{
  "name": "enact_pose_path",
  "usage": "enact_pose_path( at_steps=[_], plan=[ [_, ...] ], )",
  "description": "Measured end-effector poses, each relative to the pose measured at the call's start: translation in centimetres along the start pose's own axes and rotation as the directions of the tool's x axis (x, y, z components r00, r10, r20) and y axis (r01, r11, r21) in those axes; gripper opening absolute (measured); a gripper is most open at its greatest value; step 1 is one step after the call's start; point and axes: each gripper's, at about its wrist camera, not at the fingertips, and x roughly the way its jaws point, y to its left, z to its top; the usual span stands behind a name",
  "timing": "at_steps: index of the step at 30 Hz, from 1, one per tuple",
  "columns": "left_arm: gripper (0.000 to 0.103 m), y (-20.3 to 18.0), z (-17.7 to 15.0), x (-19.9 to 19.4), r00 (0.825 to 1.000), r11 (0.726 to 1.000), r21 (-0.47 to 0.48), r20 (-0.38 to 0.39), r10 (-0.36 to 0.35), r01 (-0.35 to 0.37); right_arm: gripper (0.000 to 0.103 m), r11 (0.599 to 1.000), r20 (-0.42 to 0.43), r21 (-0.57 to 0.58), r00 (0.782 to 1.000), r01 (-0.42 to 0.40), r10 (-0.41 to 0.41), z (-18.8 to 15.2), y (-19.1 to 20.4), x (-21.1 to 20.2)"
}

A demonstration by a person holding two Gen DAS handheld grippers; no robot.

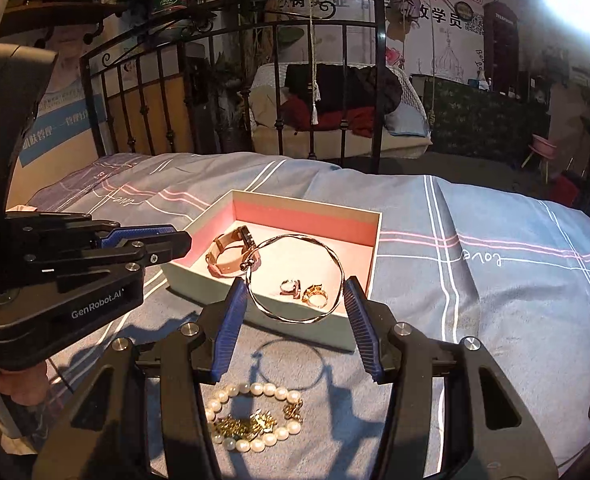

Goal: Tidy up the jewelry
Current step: 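Carry charm and silver bangle into the box and open both grippers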

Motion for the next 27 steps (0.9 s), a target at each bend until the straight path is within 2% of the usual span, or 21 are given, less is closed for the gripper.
enact_pose_path(
  at_steps=[10, 27],
  plan=[
    [0.011, 0.4, 3.6, 3.5, 1.0, 1.0, -0.009, -0.027, 0.013, -0.013, 0.051, 1.0, -0.038, 0.028, 0.999, 0.012, -0.011, 2.9, -1.5, 4.2],
    [0.011, 1.0, 4.6, 8.0, 0.995, 1.0, 0.009, -0.092, 0.023, -0.022, 0.051, 1.0, -0.128, 0.014, 0.992, -0.022, 0.024, 3.5, -1.4, 9.4]
  ],
)
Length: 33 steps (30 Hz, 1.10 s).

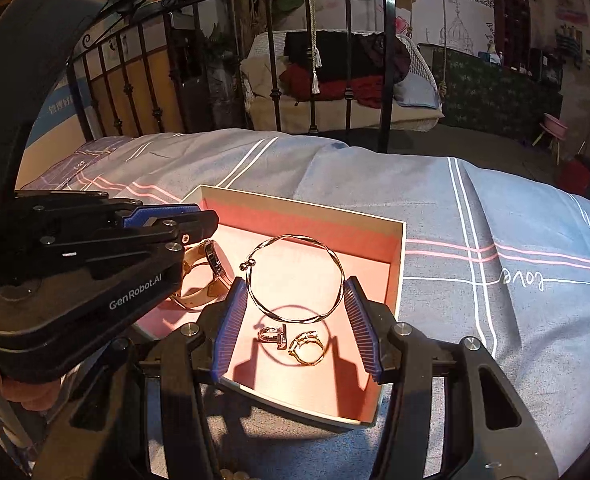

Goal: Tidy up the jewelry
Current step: 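Carry charm and silver bangle into the box and open both grippers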

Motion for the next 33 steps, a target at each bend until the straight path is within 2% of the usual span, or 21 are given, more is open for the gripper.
enact_pose_path(
  at_steps=[33],
  plan=[
    [0.012, 0.1, -0.5, 1.9, 0.999, 1.0, 0.004, -0.041, 0.022, -0.022, 0.051, 0.999, -0.041, 0.013, 0.998, -0.052, 0.053, -0.6, 0.2, 1.7]
  ],
)
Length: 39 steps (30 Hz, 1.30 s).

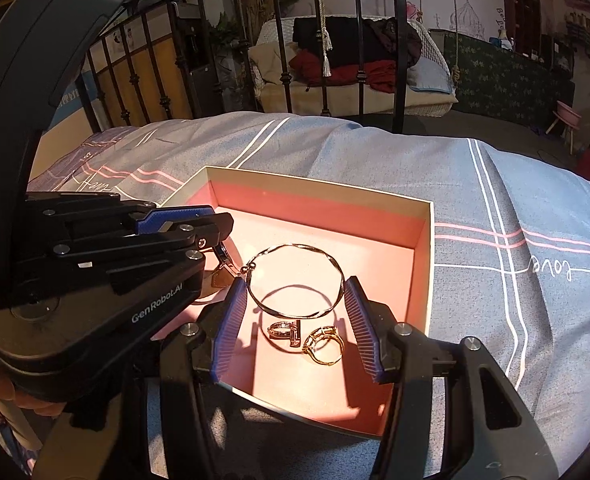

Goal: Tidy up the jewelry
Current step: 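Carry charm and silver bangle into the box and open both grippers, then move both grippers back over the pearl bracelet on the bedspread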

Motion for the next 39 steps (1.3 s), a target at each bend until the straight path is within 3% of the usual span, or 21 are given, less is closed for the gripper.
enact_pose_path(
  at_steps=[5, 7, 9, 15, 22, 29, 39],
  plan=[
    [0.017, 0.1, 0.0, -0.7, 1.0, 1.0, -0.002, 0.009, 0.002, -0.002, 0.052, 1.0, 0.007, 0.001, 1.0, 0.005, -0.005, -0.1, 0.0, -0.5],
    [0.023, 0.1, -0.1, -1.2, 1.0, 1.0, -0.006, 0.018, 0.001, -0.001, 0.052, 1.0, 0.015, 0.002, 1.0, 0.006, -0.006, -0.2, 0.1, -1.0],
    [0.037, 0.2, -0.2, -2.2, 0.999, 1.0, -0.015, 0.036, -0.005, 0.006, 0.052, 1.0, 0.027, 0.006, 1.0, 0.007, -0.007, -0.3, 0.2, -1.9],
    [0.048, -0.3, -1.4, -5.7, 0.996, 0.999, -0.025, 0.082, -0.029, 0.032, 0.058, 0.999, 0.065, 0.022, 0.997, 0.031, -0.033, -2.0, 0.1, -5.7],
    [0.051, -1.9, -6.0, -9.2, 0.993, 0.996, -0.024, 0.087, -0.084, 0.087, 0.058, 0.994, 0.059, 0.077, 0.995, 0.073, -0.077, -6.4, -0.8, -9.7],
    [0.051, -3.9, -12.0, -9.2, 0.99, 0.99, -0.021, -0.016, -0.141, 0.141, 0.058, 0.986, -0.023, 0.133, 0.995, 0.096, -0.094, -11.1, -1.9, -10.1],
    [0.051, -5.7, -11.5, -7.7, 0.994, 0.994, 0.047, -0.04, -0.1, 0.102, 0.058, 0.987, -0.023, 0.141, 0.997, 0.083, -0.08, -11.7, -2.0, -10.3]
  ],
)
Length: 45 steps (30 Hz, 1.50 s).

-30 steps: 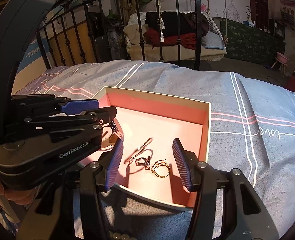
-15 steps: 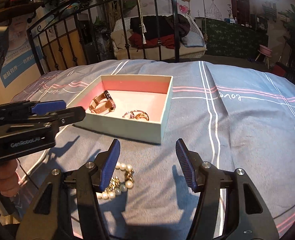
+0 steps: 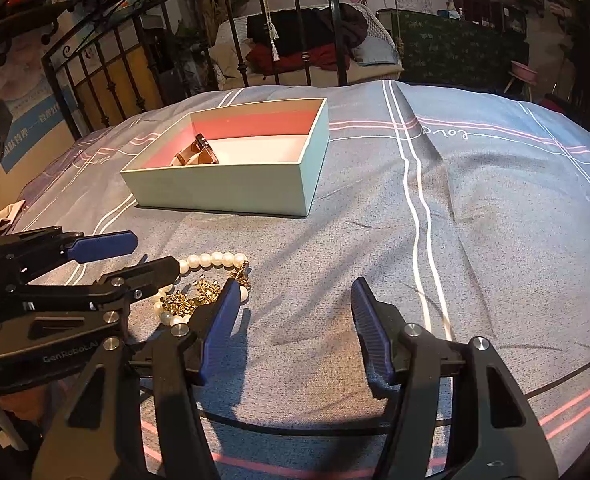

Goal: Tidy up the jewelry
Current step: 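Move both grippers back over the pearl bracelet on the bedspread, then grasp the pearl bracelet with the left gripper while the right gripper grasps a gold charm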

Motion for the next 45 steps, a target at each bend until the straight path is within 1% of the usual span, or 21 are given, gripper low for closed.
enact_pose_path(
  at_steps=[4, 13, 19, 22, 25, 27, 28, 30, 31, 32, 34, 37, 41, 43, 45],
  plan=[
    [0.051, 0.3, 0.5, 0.2, 1.0, 1.0, 0.005, 0.001, 0.006, -0.006, 0.058, 1.0, 0.002, 0.001, 1.0, -0.007, 0.007, -0.1, 0.0, -0.1],
    [0.051, 0.3, 0.0, 1.8, 0.999, 1.0, 0.022, -0.047, 0.019, -0.018, 0.058, 1.0, -0.001, 0.008, 1.0, -0.022, 0.022, -0.1, -0.3, 0.0],
    [0.051, 0.2, -0.1, 2.1, 0.998, 0.999, 0.031, -0.052, 0.029, -0.028, 0.058, 1.0, 0.0, 0.01, 1.0, -0.027, 0.027, -0.1, -0.3, 0.0],
    [0.051, -0.1, -0.1, 2.3, 0.997, 0.998, 0.045, -0.054, 0.046, -0.043, 0.059, 0.999, 0.002, 0.013, 1.0, -0.029, 0.029, -0.1, -0.4, 0.0],
    [0.046, -0.7, -0.1, 2.4, 0.997, 0.996, 0.072, -0.054, 0.055, -0.052, 0.059, 0.999, 0.003, 0.016, 1.0, -0.031, 0.031, -0.1, -0.4, 0.0],
    [0.034, -1.1, -0.1, 2.4, 0.997, 0.994, 0.097, -0.055, 0.048, -0.042, 0.059, 0.999, 0.003, 0.016, 1.0, -0.031, 0.031, -0.1, -0.4, 0.1],
    [0.032, -1.4, -0.1, 2.4, 0.997, 0.993, 0.111, -0.053, 0.048, -0.042, 0.059, 0.999, 0.003, 0.016, 0.999, -0.032, 0.032, -0.1, -0.4, 0.0],
    [0.02, -1.9, -0.2, 2.3, 0.998, 0.99, 0.134, -0.048, 0.043, -0.036, 0.059, 0.999, 0.004, 0.018, 0.999, -0.034, 0.034, -0.1, -0.5, 0.0],
    [0.017, -2.1, -0.3, 2.3, 0.998, 0.989, 0.145, -0.044, 0.038, -0.032, 0.059, 0.999, 0.004, 0.018, 0.999, -0.035, 0.034, -0.1, -0.5, 0.0],
    [0.01, -2.4, -0.4, 2.2, 0.999, 0.987, 0.158, -0.04, 0.034, -0.027, 0.059, 0.999, 0.004, 0.018, 0.999, -0.035, 0.035, -0.1, -0.5, 0.0],
    [0.009, -2.8, -0.6, 2.1, 0.999, 0.983, 0.178, -0.028, 0.043, -0.037, 0.06, 0.999, 0.004, 0.018, 0.999, -0.035, 0.034, -0.1, -0.5, 0.0],
    [0.009, -2.5, -0.5, 1.7, 0.999, 0.986, 0.164, -0.017, 0.031, -0.027, 0.06, 0.999, 0.005, 0.018, 0.999, -0.034, 0.034, -0.1, -0.5, 0.0],
    [0.009, -1.6, 0.0, 0.1, 1.0, 0.993, 0.116, 0.024, 0.011, -0.014, 0.06, 0.999, 0.003, 0.015, 0.999, -0.035, 0.035, -0.2, -0.5, 0.0],
    [0.009, -0.9, 0.5, -1.1, 0.999, 0.997, 0.076, 0.052, -0.001, -0.003, 0.06, 0.999, 0.002, 0.015, 0.999, -0.036, 0.036, -0.2, -0.4, 0.0],
    [0.009, 0.0, 1.1, -2.6, 0.996, 0.999, 0.033, 0.082, -0.028, 0.025, 0.06, 0.999, 0.0, 0.01, 0.999, -0.04, 0.04, -0.2, -0.4, 0.0]
  ],
)
